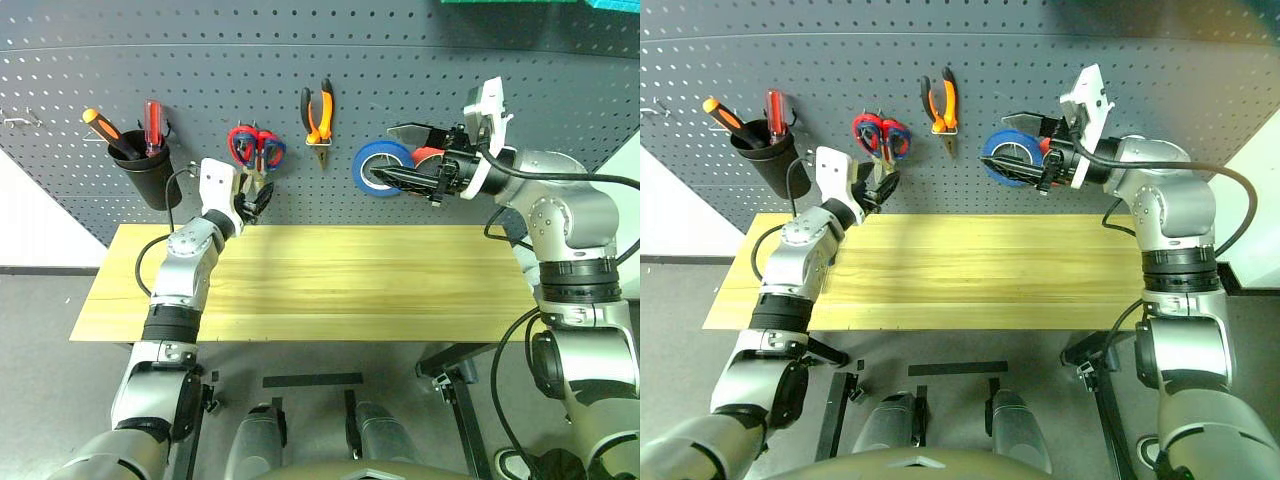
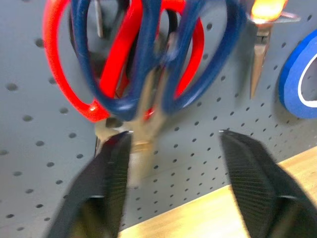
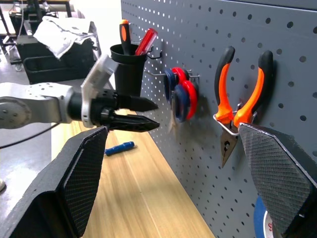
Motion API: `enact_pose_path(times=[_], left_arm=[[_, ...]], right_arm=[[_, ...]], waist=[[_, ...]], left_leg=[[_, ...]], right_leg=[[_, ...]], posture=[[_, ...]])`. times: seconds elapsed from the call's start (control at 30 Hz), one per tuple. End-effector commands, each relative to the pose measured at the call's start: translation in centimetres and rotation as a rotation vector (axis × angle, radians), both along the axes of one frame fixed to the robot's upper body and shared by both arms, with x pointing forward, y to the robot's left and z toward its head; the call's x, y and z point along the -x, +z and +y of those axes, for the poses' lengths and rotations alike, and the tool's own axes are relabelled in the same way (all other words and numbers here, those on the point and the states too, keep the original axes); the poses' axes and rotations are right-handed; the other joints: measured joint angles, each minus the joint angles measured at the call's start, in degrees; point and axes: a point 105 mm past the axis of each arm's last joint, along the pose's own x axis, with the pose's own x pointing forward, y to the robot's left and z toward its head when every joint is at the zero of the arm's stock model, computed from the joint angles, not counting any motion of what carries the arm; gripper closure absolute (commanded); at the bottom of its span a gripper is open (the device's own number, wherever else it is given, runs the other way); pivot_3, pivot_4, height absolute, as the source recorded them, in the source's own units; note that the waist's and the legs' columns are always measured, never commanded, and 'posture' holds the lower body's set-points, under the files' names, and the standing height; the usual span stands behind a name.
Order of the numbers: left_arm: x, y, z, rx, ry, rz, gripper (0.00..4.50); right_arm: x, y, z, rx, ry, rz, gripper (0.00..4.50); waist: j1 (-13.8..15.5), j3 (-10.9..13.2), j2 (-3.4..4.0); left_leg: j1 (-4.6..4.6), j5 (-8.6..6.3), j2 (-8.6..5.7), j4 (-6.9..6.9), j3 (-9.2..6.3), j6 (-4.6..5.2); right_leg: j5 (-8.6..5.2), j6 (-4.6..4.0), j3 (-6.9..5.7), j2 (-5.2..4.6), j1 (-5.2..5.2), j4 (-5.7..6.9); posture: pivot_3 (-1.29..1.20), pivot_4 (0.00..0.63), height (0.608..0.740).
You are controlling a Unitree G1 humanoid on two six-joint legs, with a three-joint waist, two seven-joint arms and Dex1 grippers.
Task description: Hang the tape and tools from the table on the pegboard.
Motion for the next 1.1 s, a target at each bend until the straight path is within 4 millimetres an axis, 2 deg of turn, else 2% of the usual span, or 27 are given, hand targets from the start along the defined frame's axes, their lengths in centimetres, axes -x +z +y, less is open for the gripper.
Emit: enact_pose_path(times=[0.03, 0.17, 0.33, 0.43, 0.53, 0.63, 0.77, 0.93, 1.1], left_arm=[[1.3, 2.1, 1.1, 0.044, 0.036, -0.059, 0.59], [3.7, 3.0, 2.3, 0.086, 0.071, -0.061, 0.59], [6.2, 2.3, 3.8, 0.061, 0.128, 0.011, 0.59], [7.0, 1.5, 5.8, 0.066, 0.206, 0.071, 0.59], [6.7, 0.7, 8.4, 0.077, 0.321, 0.129, 0.59], [6.4, 0.1, 9.6, 0.032, 0.38, 0.18, 0.59], [5.2, -1.5, 12.1, 0.018, 0.5, 0.272, 0.59], [4.1, -3.5, 13.1, 0.058, 0.553, 0.363, 0.59], [3.0, -5.5, 14.7, 0.062, 0.654, 0.49, 0.59]], right_arm=[[0.7, 1.3, -0.1, -0.002, 0.008, -0.053, 0.0], [1.3, 0.9, 0.1, 0.005, 0.045, -0.014, 0.0], [2.1, -0.8, 1.2, 0.024, 0.113, 0.062, 0.0], [2.6, -2.7, 3.0, 0.053, 0.165, 0.114, 0.0], [2.7, -4.6, 5.4, 0.133, 0.202, 0.141, 0.0], [2.5, -5.2, 7.1, 0.155, 0.222, 0.161, 0.0], [1.7, -7.1, 9.4, 0.174, 0.244, 0.199, 0.0], [0.3, -7.4, 10.3, 0.135, 0.204, 0.238, 0.0], [0.1, -8.4, 9.7, 0.155, 0.176, 0.284, 0.0]], waist=[[0.0, 0.0, 0.01], [0.0, 0.0, 0.02], [0.2, -0.1, 0.08], [0.2, -0.1, 0.07], [0.0, -0.1, 0.07], [0.2, -0.1, 0.08], [0.4, -0.1, 0.08], [1.3, 0.0, 0.1], [2.0, 1.2, 0.16]], left_leg=[[0.0, 0.0, 0.0, 0.0, 0.01, 0.0], [0.01, -0.01, 0.04, 0.01, -0.08, 0.02], [0.05, -0.15, 0.05, 0.01, -0.11, 0.26], [0.09, -0.16, 0.05, 0.03, -0.12, 0.29], [0.17, -0.17, 0.06, 0.02, -0.12, 0.31], [0.2, -0.17, 0.08, 0.01, -0.14, 0.31], [0.21, -0.17, 0.04, 0.02, -0.14, 0.31], [0.22, -0.17, 0.01, 0.02, -0.15, 0.31], [0.29, -0.21, 0.02, -0.01, -0.16, 0.39]], right_leg=[[0.0, 0.0, 0.0, 0.0, 0.0, 0.0], [0.0, 0.0, 0.04, 0.0, 0.0, 0.02], [0.0, 0.0, 0.08, 0.0, 0.01, 0.06], [0.0, 0.0, 0.08, 0.01, 0.08, 0.07], [0.0, 0.0, 0.09, 0.08, 0.13, 0.07], [0.0, -0.01, 0.1, 0.13, 0.13, 0.1], [0.0, -0.01, 0.08, 0.09, 0.18, 0.09], [0.0, -0.02, -0.02, 0.08, 0.28, 0.0], [-0.01, -0.04, -0.1, 0.12, 0.35, 0.0]], posture=[[0.04, 0.081, 0.74], [0.06, 0.091, 0.74], [0.08, 0.097, 0.74], [0.09, 0.099, 0.74], [0.1, 0.108, 0.74], [0.1, 0.114, 0.74], [0.14, 0.139, 0.74], [0.16, 0.18, 0.74], [0.18, 0.245, 0.74]])
